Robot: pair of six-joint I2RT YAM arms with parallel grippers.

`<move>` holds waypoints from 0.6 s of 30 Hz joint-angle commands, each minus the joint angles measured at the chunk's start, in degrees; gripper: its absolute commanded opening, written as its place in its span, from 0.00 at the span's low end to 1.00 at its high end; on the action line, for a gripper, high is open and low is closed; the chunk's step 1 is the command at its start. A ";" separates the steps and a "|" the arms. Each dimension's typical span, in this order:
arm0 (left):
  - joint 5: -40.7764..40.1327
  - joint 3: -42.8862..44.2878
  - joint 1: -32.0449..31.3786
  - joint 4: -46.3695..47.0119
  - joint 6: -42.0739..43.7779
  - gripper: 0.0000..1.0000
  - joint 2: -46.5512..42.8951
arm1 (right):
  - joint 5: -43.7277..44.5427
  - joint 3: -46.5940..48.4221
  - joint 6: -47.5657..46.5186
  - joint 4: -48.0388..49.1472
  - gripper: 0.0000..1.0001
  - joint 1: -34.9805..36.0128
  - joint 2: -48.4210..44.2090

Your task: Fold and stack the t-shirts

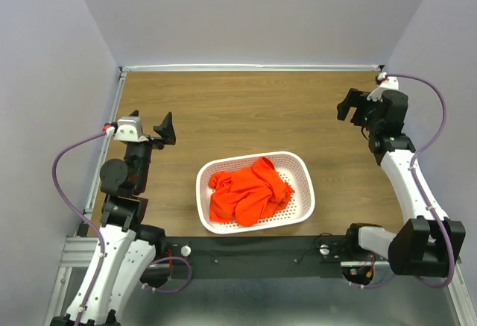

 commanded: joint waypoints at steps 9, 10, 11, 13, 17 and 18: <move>2.61 0.76 -0.17 0.89 0.56 0.98 0.10 | -53.90 7.20 -39.43 -15.20 1.00 12.00 3.43; 2.61 0.67 -0.17 0.89 0.56 0.98 0.27 | -52.95 9.56 -40.64 -18.94 1.00 14.47 4.57; 2.79 0.67 -0.17 0.89 0.82 0.98 0.27 | -49.28 10.88 -44.40 -21.77 1.00 19.80 7.37; 3.05 0.67 -0.17 0.89 0.91 0.98 0.27 | -42.69 12.73 -44.26 -24.16 1.00 25.72 10.19; 3.23 0.49 -0.17 0.89 1.17 0.98 0.10 | -33.43 13.01 -43.12 -24.25 1.00 34.26 16.44; 3.58 0.49 -0.17 0.98 1.35 0.98 0.01 | -32.90 12.83 -42.25 -24.43 1.00 35.92 18.89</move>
